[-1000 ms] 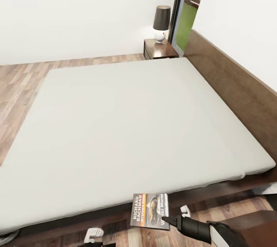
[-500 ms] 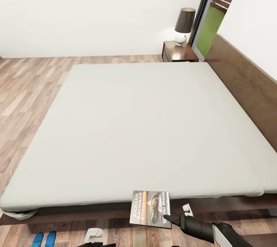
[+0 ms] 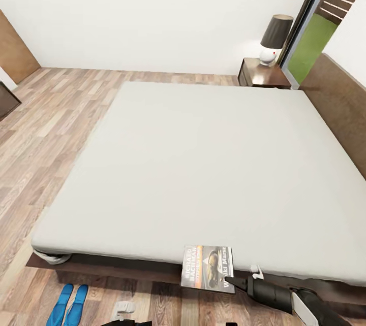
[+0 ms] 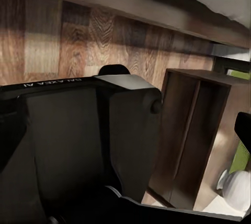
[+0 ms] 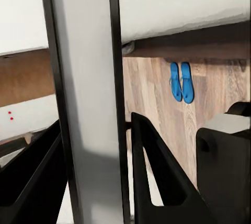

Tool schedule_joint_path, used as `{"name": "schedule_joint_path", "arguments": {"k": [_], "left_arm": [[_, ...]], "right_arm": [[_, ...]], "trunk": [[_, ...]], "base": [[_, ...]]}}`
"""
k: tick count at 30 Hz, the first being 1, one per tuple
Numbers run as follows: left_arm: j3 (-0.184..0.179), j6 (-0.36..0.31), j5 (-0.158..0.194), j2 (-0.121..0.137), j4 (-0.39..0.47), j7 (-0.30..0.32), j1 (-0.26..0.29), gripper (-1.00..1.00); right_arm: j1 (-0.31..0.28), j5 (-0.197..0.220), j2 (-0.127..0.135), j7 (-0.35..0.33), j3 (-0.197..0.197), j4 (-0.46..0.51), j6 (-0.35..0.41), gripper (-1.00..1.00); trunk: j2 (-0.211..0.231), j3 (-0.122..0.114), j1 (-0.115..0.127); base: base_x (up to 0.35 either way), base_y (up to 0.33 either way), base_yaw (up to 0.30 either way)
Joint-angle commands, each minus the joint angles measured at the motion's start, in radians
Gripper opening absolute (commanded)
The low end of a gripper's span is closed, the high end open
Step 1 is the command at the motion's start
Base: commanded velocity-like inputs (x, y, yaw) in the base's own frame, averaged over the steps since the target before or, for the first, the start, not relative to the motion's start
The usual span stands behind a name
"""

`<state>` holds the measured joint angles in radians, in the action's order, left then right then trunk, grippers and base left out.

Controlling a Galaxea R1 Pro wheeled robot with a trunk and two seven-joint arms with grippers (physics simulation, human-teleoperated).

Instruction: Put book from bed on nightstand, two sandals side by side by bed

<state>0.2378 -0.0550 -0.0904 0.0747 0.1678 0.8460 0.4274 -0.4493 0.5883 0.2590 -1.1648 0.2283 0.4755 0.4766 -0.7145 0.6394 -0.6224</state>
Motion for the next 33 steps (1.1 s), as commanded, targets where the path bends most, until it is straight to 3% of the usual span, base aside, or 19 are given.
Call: {"name": "schedule_joint_path", "arguments": {"k": [1, 5, 9, 11, 15, 26, 33], "left_arm": [[0.009, -0.006, -0.010, 0.001, 0.001, 0.004, 0.001, 1.00], [0.009, -0.004, -0.010, 0.003, 0.001, 0.000, 0.001, 1.00], [0.010, -0.002, -0.009, 0.020, 0.002, -0.005, 0.001, 1.00], [0.011, -0.002, -0.008, 0.033, 0.002, -0.005, 0.001, 1.00], [0.015, -0.003, -0.002, 0.086, 0.001, -0.004, 0.001, 1.00], [0.017, -0.002, -0.002, 0.108, 0.000, -0.008, 0.001, 1.00], [0.017, -0.002, -0.002, 0.107, -0.001, -0.007, 0.001, 1.00]], "right_arm": [[0.000, 0.012, 0.028, 0.000, 0.008, 0.008, 0.010, -1.00], [0.000, 0.013, 0.067, 0.000, 0.008, 0.013, 0.010, -1.00], [0.000, 0.015, 0.083, 0.000, 0.008, 0.012, 0.010, -1.00], [0.000, 0.015, 0.085, 0.000, 0.008, 0.011, 0.010, -1.00], [0.000, 0.017, 0.086, 0.000, 0.009, 0.011, 0.010, -1.00], [0.000, 0.016, 0.087, 0.002, 0.015, -0.009, 0.002, -1.00], [0.000, 0.014, 0.084, 0.003, 0.016, -0.096, -0.006, -1.00]], "trunk": [[0.006, -0.002, 0.004], [0.034, -0.015, 0.019], [0.062, -0.027, 0.034], [0.076, -0.034, 0.042], [0.104, -0.046, 0.057], [0.181, -0.081, 0.100], [0.230, -0.103, 0.126]], "base": [[0.000, 0.000, 0.291], [0.000, 0.000, 0.291], [0.000, 0.000, 0.291], [0.000, 0.000, 0.291], [0.000, 0.000, 0.291], [0.000, 0.000, 0.291], [0.000, 0.000, 0.291]]}}
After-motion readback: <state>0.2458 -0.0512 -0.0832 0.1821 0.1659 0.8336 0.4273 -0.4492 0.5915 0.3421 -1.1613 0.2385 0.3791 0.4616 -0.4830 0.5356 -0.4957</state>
